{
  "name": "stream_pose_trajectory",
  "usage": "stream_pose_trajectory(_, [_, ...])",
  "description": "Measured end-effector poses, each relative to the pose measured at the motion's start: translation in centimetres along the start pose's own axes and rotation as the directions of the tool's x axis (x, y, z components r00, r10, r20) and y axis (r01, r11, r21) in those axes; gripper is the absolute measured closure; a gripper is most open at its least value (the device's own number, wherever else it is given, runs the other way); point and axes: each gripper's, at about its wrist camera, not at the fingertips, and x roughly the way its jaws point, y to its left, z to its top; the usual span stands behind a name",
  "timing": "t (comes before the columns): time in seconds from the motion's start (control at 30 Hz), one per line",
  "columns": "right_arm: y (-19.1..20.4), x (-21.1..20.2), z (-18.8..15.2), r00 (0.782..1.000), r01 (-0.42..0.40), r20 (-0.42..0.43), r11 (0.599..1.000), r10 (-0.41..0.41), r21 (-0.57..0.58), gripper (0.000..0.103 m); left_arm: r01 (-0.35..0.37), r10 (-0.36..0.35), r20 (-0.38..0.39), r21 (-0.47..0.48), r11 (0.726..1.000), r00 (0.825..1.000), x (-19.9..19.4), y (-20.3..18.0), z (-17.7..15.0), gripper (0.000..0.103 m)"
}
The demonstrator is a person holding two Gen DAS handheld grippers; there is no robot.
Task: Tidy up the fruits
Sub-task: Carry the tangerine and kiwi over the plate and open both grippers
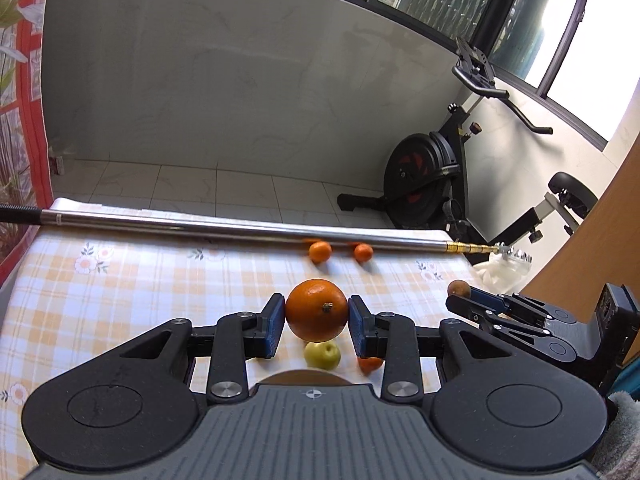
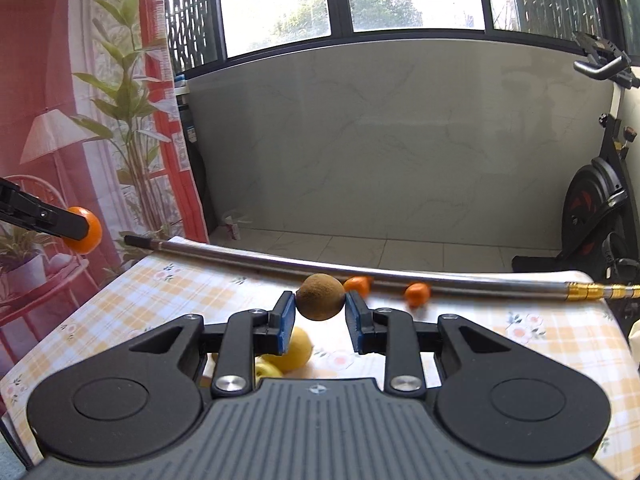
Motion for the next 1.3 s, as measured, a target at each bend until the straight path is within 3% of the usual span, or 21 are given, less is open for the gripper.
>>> stream_pose_trajectory(0.33, [3.8,1.4,-5.3,0.994,-0.046,-0.101,0.999,0.047,0.013,0.073,-0.02,0.011,-0.128,-0.071,0.997,0.992,4.6,4.1,-4.2,0.067])
stream_pose_trajectory(0.6, [3.5,2.7,-8.8,0.982,-0.033,-0.182,0.997,0.044,0.063,0.073,-0.036,0.017,-0.226,-0.079,0.996,0.974,9.2,5.3,-7.1,0.067])
stream_pose_trajectory(1.03, [4.1,4.2,-10.2,0.973,-0.057,-0.22,0.997,0.067,0.049,0.073,-0.038,0.022,-0.327,-0.043,0.998,0.945,13.2,4.3,-9.3,0.067])
stream_pose_trajectory(1.3, [4.9,4.0,-10.4,0.962,-0.064,-0.265,0.998,0.068,0.024,0.073,-0.053,0.041,-0.337,-0.027,0.998,0.941,13.7,4.4,-9.6,0.067])
